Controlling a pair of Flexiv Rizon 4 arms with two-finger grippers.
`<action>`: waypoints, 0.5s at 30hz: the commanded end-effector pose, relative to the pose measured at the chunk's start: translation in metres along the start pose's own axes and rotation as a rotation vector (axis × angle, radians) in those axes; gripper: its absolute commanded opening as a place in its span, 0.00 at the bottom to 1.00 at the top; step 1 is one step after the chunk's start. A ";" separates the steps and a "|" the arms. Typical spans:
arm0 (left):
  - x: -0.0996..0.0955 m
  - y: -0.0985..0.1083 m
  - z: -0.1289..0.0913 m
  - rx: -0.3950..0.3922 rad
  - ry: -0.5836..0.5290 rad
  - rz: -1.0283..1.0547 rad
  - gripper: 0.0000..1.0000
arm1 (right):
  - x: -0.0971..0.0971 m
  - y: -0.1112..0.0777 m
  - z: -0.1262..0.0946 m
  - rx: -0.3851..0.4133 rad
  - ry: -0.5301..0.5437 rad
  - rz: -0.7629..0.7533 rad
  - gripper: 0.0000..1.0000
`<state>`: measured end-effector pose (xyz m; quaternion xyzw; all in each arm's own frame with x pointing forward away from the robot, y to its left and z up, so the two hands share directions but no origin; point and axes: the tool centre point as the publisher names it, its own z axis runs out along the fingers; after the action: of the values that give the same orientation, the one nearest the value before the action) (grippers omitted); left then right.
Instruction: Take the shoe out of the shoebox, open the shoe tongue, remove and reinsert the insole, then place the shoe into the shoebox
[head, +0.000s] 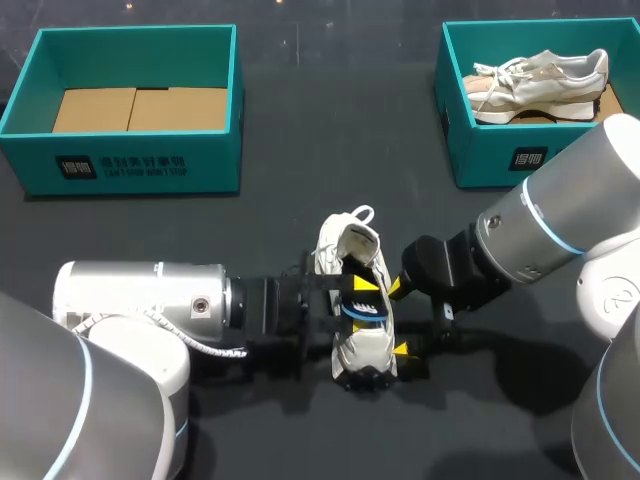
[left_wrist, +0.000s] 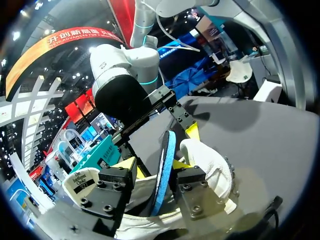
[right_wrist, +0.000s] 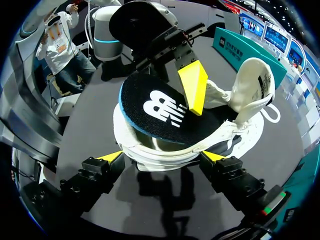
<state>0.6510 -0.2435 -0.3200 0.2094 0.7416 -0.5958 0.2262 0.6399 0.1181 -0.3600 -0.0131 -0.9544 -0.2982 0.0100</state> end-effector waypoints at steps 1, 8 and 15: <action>0.003 -0.008 -0.010 -0.006 0.019 0.004 0.38 | 0.002 0.000 0.001 0.000 -0.004 0.000 1.00; 0.004 -0.009 -0.006 -0.005 0.033 0.024 0.00 | 0.002 0.000 0.001 0.000 -0.004 0.000 1.00; 0.005 0.005 0.004 -0.025 0.014 0.081 0.00 | 0.002 0.000 0.001 0.000 -0.004 0.000 1.00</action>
<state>0.6472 -0.2360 -0.3197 0.2411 0.7418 -0.5779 0.2402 0.6399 0.1181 -0.3600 -0.0131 -0.9544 -0.2981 0.0100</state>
